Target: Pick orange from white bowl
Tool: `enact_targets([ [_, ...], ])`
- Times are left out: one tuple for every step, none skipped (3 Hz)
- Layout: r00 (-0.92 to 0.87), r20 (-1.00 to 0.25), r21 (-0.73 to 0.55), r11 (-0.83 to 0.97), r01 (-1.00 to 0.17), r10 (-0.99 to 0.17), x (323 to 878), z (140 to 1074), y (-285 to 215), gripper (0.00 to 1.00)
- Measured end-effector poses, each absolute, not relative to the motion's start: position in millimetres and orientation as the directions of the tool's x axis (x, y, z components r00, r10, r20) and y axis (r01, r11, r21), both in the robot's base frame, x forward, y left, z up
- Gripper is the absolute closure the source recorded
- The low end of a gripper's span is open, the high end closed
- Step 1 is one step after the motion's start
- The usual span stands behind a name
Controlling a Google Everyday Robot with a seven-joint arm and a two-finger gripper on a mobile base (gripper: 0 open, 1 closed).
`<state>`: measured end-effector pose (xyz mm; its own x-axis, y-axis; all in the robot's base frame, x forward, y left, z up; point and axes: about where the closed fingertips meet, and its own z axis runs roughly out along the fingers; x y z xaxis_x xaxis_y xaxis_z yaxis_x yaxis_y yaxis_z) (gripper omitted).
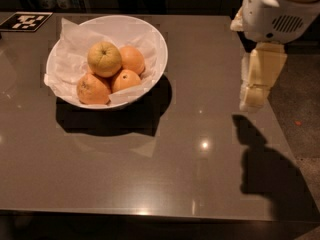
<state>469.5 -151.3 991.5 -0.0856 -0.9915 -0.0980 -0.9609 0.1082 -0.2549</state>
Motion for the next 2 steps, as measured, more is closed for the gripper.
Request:
enact_targets([
  [-0.079,-0.107,-0.273,0.106,-0.956,-0.991,472.6,994.2,-147.6,0.00],
  [-0.012,-0.128,-0.320,0.053,-0.946,-0.992,483.7,1003.9,-115.1,0.00],
])
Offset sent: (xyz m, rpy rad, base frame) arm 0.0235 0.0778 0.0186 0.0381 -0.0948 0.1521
